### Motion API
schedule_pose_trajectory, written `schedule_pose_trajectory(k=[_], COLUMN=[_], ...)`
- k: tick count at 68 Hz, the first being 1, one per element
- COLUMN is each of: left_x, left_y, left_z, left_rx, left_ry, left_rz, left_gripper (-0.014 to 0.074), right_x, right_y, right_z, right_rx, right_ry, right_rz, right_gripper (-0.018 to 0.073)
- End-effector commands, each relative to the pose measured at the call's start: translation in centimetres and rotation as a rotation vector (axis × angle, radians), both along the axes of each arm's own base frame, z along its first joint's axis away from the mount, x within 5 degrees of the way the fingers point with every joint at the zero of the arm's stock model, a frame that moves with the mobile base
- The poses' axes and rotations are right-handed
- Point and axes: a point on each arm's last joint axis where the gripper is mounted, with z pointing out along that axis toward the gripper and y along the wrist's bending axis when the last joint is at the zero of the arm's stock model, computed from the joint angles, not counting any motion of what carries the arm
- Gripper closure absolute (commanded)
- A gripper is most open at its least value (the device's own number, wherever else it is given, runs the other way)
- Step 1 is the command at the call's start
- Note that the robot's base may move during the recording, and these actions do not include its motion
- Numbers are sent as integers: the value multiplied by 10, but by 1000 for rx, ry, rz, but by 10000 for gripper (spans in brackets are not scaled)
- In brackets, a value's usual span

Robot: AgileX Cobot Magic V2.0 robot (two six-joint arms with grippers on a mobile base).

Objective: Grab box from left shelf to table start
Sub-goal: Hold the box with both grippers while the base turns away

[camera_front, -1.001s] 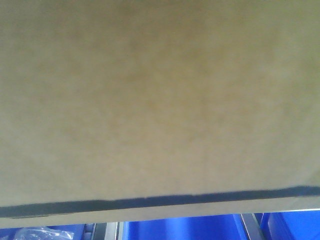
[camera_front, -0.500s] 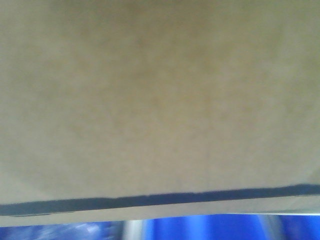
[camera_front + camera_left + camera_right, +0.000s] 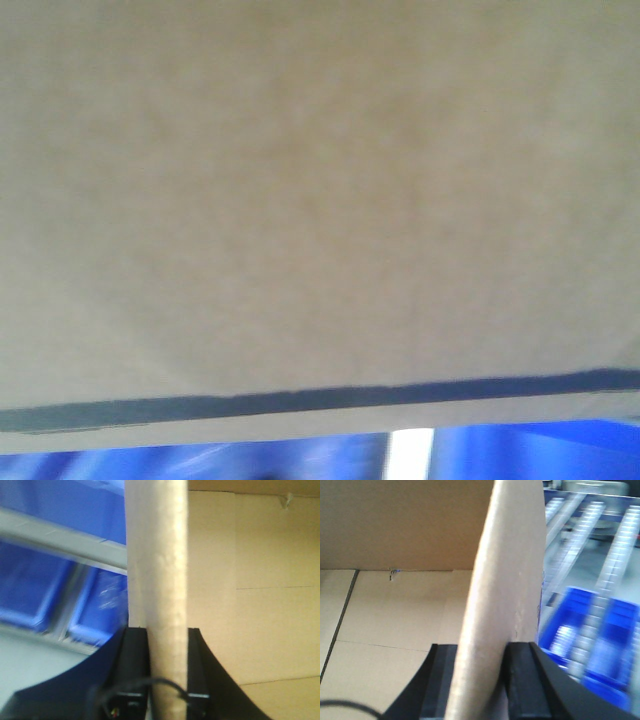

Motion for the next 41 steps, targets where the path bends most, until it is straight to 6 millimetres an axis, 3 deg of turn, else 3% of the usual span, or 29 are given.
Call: schedule_pose_trajectory(k=[1, 41], left_x=[1, 1], left_y=[1, 1], left_z=[23, 23], left_rx=[-44, -44], left_ry=[-176, -176], left_rz=[-4, -4], left_gripper=[696, 696], right_x=[3, 3], right_y=[-6, -6], right_z=[22, 22], right_rx=[-12, -12], right_ry=[-170, -170], right_rz=[-67, -67], right_gripper=[500, 500])
